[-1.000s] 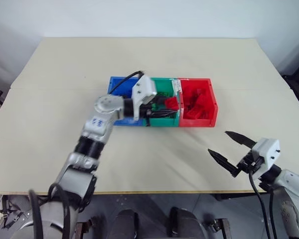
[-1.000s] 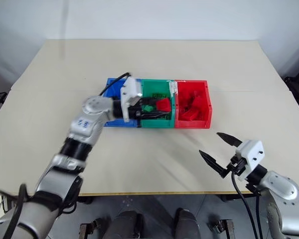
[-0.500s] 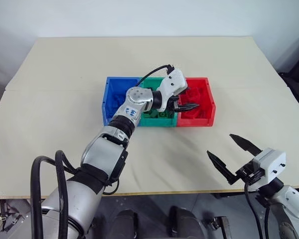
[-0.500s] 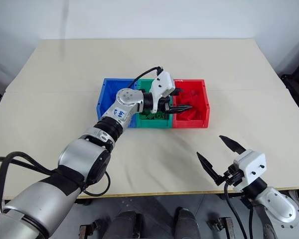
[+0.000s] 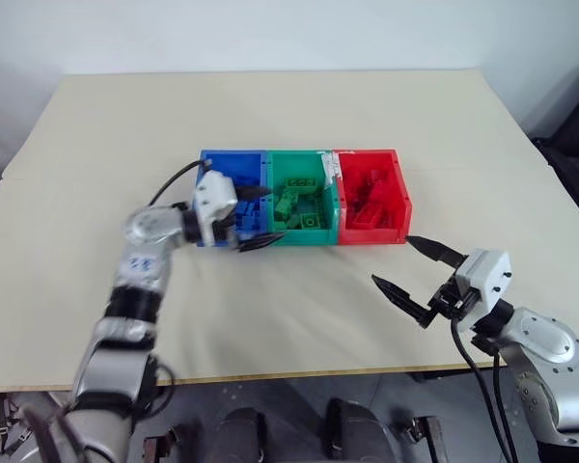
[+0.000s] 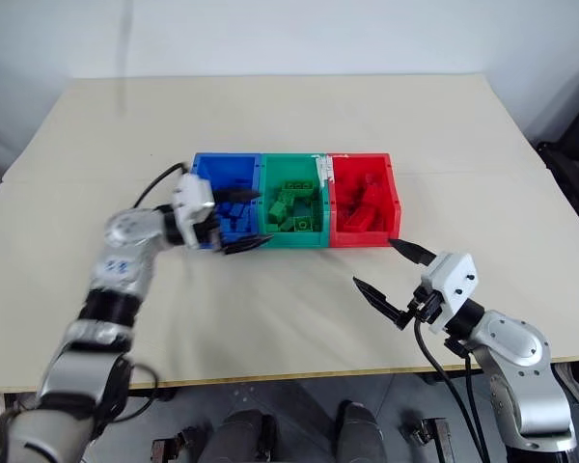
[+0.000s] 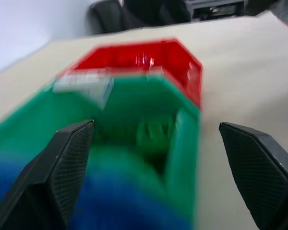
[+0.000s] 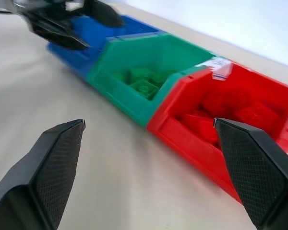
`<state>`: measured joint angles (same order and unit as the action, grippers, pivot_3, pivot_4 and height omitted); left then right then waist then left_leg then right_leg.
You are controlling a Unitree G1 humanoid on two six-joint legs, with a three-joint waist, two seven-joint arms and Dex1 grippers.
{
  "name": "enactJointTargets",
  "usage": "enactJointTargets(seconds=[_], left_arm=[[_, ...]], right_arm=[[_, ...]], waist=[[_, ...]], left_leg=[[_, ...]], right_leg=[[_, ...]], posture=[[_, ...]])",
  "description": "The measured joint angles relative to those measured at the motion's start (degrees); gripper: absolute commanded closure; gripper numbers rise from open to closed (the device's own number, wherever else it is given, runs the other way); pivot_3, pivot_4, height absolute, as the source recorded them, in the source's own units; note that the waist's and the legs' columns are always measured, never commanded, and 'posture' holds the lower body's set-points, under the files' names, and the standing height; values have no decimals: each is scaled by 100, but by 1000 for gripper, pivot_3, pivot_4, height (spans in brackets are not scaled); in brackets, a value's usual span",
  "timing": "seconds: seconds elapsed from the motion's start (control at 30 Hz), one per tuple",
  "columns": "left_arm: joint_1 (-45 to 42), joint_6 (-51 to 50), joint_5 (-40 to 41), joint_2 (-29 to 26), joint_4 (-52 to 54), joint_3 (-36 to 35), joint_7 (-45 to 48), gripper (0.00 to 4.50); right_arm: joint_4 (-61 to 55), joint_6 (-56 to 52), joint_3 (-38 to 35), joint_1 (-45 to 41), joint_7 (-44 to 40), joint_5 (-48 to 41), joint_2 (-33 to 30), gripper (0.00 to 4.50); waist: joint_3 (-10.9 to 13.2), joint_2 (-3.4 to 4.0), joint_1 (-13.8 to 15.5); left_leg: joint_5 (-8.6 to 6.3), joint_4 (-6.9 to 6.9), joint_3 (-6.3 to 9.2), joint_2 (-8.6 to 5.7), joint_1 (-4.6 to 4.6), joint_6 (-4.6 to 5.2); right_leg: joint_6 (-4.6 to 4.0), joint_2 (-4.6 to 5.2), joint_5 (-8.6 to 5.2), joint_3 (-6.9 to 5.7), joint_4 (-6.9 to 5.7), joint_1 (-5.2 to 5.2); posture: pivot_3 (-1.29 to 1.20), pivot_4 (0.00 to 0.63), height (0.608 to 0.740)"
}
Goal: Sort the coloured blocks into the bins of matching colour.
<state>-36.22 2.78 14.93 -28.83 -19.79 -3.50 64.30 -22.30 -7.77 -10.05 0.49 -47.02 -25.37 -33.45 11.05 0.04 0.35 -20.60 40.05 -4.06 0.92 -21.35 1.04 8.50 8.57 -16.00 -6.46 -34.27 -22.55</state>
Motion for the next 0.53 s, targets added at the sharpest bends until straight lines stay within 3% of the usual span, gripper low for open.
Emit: enactJointTargets(seconds=[0.17,0.27,0.53], left_arm=[[1867,-549,338,-839,1654,-903,-335,74],[2909,-989,516,-979,2424,-1432,-661,74],[4006,-1215,591,-966,3295,-1906,-1293,74]], right_arm=[[515,48,338,-372,-920,-68,-340,0],[1058,232,392,-659,-1357,-49,-465,0],[2024,783,430,-1062,-1856,24,-465,0]], waist=[[0,0,-24],[0,0,-9],[0,1,93]], left_leg=[[-2,-1,27,1,9,-2],[-4,0,37,1,12,-2],[-5,2,30,1,16,-5]], right_leg=[[0,3,0,9,-1,5],[0,7,0,11,-4,6],[-2,7,0,16,-12,4]], posture=[[0,150,740],[0,150,740],[0,150,740]])
